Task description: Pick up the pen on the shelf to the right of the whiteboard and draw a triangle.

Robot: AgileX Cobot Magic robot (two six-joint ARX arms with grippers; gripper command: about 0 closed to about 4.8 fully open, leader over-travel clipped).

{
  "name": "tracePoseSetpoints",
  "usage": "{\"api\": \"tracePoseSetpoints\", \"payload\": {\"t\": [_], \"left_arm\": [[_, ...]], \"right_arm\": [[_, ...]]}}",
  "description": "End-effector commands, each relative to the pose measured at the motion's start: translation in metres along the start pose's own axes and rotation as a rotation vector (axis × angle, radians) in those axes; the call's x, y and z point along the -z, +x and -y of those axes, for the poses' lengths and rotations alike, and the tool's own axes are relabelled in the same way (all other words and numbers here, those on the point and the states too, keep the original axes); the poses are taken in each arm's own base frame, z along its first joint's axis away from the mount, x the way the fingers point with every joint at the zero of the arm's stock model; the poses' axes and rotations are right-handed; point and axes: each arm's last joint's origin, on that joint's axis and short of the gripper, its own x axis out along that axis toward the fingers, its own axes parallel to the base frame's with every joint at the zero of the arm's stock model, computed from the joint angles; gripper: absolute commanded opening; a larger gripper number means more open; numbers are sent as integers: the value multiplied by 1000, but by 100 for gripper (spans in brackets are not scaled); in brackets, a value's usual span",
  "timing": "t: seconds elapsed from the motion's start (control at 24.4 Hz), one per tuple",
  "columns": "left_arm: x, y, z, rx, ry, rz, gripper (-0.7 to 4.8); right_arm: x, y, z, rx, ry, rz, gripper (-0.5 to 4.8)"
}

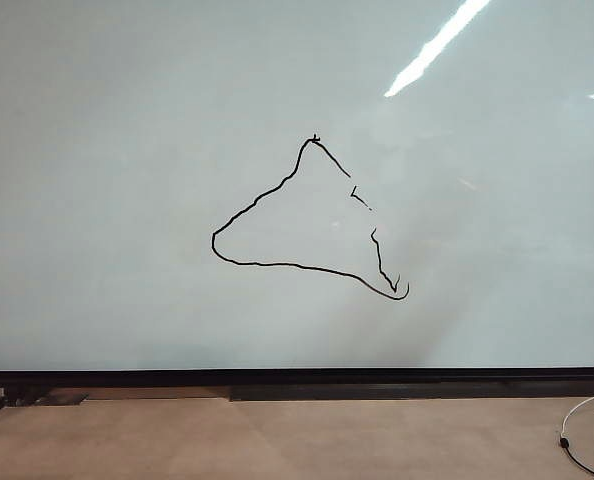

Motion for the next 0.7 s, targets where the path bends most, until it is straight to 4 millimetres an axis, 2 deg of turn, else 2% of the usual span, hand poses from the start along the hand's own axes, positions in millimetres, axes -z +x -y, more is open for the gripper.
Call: {"api": "tracePoseSetpoints", "payload": {"t": [0.04, 0.7], "left_arm": [[-2, 0, 0, 3, 1, 9, -5], [-2, 0, 0, 3, 1, 9, -5]], "right_arm": [[-1, 0, 3, 23, 22, 32, -6], [-2, 0, 6, 50, 31, 36, -6]]}}
